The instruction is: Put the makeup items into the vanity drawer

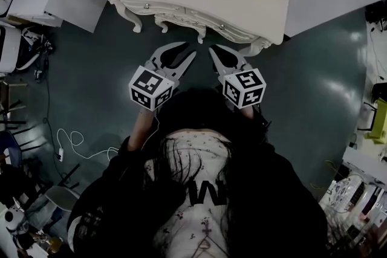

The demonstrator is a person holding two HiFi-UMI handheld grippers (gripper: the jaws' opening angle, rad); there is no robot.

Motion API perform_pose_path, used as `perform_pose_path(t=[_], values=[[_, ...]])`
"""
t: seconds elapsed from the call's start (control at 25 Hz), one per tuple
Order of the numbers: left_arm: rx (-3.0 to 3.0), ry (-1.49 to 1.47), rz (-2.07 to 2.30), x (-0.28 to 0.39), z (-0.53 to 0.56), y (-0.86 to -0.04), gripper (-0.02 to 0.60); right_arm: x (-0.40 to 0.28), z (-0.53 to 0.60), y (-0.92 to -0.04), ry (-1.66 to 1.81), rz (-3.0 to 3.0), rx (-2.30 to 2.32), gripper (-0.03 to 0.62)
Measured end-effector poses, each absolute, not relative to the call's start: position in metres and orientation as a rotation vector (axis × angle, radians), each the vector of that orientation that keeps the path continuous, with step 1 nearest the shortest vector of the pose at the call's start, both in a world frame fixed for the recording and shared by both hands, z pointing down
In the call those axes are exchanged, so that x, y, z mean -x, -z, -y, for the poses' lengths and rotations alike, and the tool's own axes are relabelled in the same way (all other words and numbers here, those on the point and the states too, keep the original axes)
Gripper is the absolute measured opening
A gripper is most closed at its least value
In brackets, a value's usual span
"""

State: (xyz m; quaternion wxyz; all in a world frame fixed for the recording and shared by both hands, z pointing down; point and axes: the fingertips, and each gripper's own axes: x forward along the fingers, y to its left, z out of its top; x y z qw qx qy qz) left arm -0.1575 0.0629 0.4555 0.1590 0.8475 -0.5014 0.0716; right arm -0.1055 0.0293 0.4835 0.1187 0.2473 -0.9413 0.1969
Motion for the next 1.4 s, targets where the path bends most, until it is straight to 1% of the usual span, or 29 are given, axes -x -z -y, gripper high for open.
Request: perform_pose_path(t=[0.28,0.64,0.84,1.4], values=[[-2.387,-0.176,1.487,0.137,-0.064,-0.450,0.109,0.083,-0.034,-0.477,-0.569,2.763,-0.668,0.038],[-2.354,-0.167,1.514,0.067,-0.085,-0.451,0.109,0.019,-0.055,-0.479,-0.573,2.760,-0.594,0.037],[-2.342,-0.192,1.539,0.038,-0.096,-0.455,0.109,-0.005,-0.061,-0.484,-0.562,2.765,-0.553,0.037],[-2.356,-0.210,1.597,0.002,-0.108,-0.445,0.109,-0.041,-0.074,-0.477,-0.496,2.795,-0.506,0.029]])
